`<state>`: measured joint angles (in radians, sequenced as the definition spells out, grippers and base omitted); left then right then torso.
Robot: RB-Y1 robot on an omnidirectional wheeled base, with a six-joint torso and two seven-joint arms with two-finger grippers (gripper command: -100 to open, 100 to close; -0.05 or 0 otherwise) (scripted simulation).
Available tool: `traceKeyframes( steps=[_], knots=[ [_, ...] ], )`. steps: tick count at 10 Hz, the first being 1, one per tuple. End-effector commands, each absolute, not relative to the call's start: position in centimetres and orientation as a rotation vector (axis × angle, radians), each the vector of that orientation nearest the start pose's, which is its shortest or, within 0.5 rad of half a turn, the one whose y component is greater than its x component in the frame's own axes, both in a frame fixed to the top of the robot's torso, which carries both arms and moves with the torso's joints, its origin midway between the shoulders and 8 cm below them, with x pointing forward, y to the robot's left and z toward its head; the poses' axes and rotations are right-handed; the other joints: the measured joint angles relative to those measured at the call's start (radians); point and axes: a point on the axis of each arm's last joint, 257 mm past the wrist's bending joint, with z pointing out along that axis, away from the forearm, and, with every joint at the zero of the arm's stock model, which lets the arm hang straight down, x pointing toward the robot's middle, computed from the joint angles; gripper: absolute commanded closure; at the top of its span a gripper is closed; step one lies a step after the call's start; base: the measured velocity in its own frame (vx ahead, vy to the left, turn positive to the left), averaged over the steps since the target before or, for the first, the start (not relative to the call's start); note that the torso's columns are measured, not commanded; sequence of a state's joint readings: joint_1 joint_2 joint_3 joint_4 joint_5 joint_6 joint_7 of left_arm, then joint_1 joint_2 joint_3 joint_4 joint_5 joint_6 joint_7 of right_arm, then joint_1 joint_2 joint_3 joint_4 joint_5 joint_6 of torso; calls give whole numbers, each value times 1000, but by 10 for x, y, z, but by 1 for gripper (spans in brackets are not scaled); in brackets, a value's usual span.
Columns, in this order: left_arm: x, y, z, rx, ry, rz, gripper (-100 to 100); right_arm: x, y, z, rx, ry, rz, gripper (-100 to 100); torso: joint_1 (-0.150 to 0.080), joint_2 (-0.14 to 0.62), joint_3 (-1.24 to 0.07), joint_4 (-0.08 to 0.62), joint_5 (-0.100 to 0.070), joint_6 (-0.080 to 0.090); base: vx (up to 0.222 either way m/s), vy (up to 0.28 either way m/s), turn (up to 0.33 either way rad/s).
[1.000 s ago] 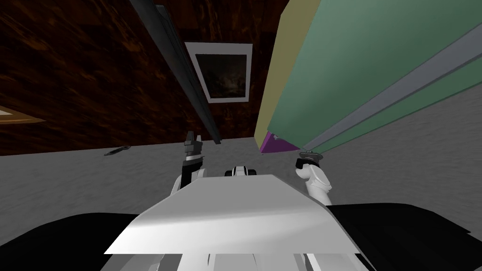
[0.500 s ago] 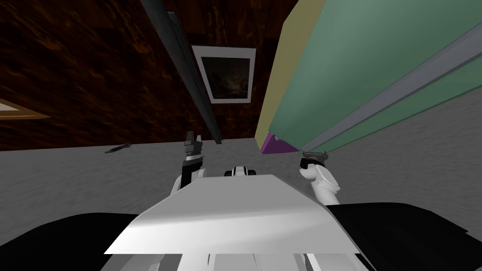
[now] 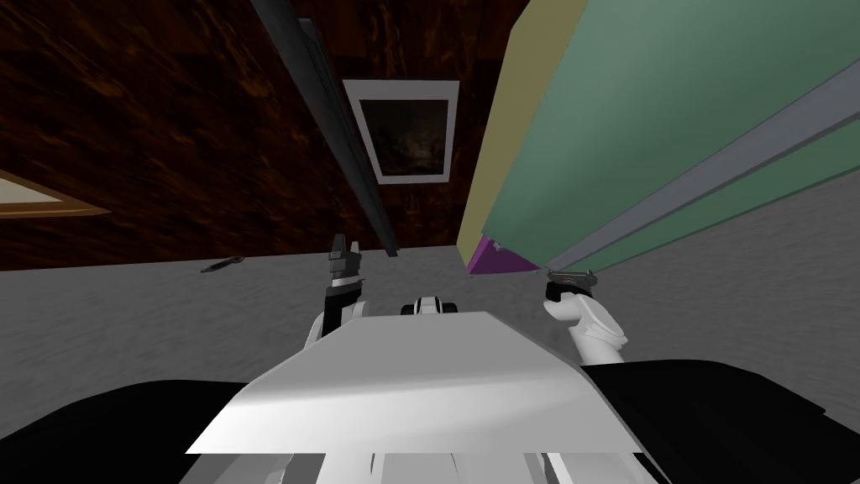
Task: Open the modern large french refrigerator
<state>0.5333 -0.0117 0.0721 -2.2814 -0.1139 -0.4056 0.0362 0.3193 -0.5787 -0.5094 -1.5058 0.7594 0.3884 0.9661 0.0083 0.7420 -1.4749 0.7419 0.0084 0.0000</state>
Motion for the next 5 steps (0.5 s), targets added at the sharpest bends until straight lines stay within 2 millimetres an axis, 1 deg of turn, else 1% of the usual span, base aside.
traceKeyframes(
  steps=[1,2,3,5],
  knots=[
    [353,302,-5,-704,736,-1144,0,294,-758,-183,111,1851,-1319,-100,3,1,0,1,2,0,-8,43,25],
    [353,302,-5,-704,736,-1144,0,291,-754,-195,111,1868,-1316,-100,3,1,0,1,3,0,1,13,6],
    [353,302,-5,-704,736,-1144,0,290,-754,-198,112,1874,-1316,0,2,1,1,0,1,1,0,0,0],
    [353,302,-5,-704,736,-1144,0,288,-753,-204,113,1886,-1312,0,-2,0,0,-1,-2,1,0,0,0]
  ],
)
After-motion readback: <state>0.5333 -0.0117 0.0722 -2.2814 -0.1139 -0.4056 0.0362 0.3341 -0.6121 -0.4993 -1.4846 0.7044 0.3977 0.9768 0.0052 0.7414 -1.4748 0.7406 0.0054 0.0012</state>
